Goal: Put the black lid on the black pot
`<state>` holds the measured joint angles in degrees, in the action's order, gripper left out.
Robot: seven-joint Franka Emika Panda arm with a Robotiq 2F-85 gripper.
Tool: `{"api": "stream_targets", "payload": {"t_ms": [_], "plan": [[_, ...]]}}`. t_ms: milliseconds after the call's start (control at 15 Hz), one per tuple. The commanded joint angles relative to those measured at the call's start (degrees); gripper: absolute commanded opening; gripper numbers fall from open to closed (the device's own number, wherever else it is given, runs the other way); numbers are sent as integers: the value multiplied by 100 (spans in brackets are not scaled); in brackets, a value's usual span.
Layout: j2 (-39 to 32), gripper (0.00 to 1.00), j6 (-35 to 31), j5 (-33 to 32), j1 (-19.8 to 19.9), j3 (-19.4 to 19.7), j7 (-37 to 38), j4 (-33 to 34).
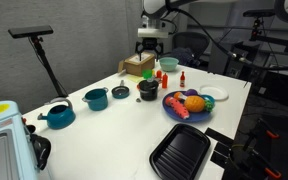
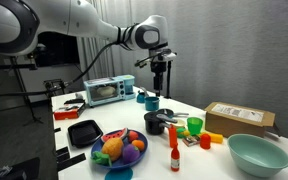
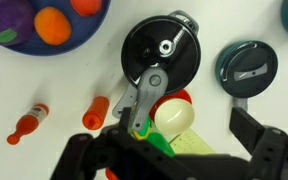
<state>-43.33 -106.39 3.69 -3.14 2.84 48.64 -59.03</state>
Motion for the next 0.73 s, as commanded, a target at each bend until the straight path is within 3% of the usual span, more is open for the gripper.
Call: {"api": "stream_targets", "payload": {"t_ms": [0, 467, 667], "plan": [[237, 100, 512, -334, -255, -33, -728, 190], [636, 100, 274, -953, -671, -156, -2077, -5], [538, 100, 294, -842, -714, -112, -1949, 99]]}}
